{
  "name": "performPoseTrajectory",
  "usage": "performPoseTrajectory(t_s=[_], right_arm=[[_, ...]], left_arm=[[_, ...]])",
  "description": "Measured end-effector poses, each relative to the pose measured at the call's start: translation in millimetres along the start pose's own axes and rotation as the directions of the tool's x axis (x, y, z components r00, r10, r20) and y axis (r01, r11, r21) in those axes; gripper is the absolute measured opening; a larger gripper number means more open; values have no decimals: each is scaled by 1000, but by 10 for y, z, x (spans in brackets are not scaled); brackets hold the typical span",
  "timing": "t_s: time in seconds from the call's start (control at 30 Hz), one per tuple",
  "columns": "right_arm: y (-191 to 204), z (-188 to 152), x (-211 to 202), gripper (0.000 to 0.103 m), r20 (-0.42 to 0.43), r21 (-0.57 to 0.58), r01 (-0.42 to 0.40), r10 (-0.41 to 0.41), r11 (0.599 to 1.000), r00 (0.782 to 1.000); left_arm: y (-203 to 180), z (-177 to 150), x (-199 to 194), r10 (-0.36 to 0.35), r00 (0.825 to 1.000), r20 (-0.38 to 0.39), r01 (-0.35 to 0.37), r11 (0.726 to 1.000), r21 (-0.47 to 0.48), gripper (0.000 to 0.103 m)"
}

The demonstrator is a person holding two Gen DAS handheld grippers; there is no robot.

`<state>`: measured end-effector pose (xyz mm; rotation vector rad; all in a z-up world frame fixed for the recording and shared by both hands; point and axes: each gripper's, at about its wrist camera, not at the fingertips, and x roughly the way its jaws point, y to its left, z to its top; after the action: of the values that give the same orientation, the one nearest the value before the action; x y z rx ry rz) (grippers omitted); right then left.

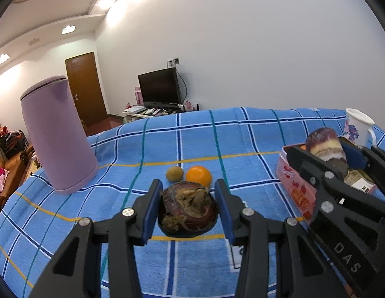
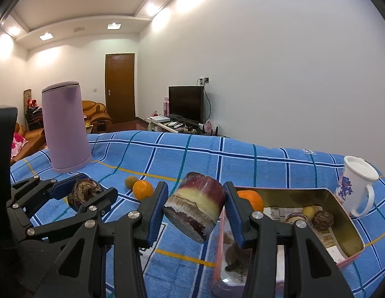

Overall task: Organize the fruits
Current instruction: 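Carry the cane piece and brown fruit over the pink tin with both tools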

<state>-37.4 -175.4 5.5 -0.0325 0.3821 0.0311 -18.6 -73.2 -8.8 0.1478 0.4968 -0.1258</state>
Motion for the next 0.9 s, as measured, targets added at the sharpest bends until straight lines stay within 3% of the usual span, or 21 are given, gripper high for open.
performPoseTrajectory(t_s=[0.9], right_arm=[[-556, -39, -264, 48, 24, 47, 67, -68, 997, 997]], left_arm=[[-505, 132, -131, -103, 994, 22, 103, 995, 4, 45]])
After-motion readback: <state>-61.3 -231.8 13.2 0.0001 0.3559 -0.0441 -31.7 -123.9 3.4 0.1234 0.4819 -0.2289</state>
